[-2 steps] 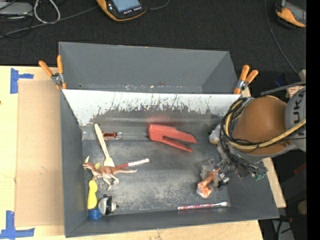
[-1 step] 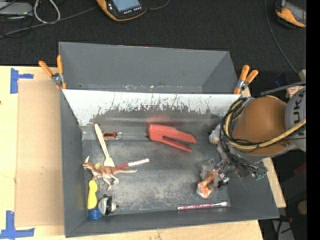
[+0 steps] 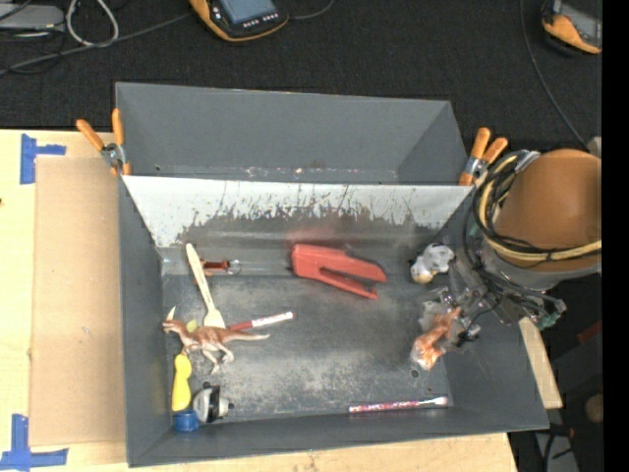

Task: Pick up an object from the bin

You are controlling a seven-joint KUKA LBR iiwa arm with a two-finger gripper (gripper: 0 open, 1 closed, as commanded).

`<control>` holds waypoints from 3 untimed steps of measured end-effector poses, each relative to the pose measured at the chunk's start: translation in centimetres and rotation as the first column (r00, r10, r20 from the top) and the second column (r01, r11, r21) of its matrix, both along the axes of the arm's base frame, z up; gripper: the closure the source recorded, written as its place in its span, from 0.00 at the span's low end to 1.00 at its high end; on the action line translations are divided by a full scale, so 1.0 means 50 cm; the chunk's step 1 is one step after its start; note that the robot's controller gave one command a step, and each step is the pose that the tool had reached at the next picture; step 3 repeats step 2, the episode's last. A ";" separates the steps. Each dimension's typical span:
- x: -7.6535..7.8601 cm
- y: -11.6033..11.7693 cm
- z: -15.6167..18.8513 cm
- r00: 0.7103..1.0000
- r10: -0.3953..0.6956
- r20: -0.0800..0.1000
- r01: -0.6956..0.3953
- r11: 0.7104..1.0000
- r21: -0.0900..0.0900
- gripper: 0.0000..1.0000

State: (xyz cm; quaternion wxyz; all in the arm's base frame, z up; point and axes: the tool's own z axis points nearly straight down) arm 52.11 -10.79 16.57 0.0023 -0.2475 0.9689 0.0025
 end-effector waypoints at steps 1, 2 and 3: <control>-0.027 0.010 0.057 1.000 0.013 0.001 -0.013 1.000 0.000 1.00; -0.033 -0.003 0.169 1.000 0.021 -0.004 -0.021 1.000 0.002 1.00; -0.033 -0.003 0.169 1.000 0.021 -0.004 -0.021 1.000 0.002 1.00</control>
Offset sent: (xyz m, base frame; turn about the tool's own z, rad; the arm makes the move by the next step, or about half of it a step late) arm -0.0160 -0.0125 0.1605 -0.0273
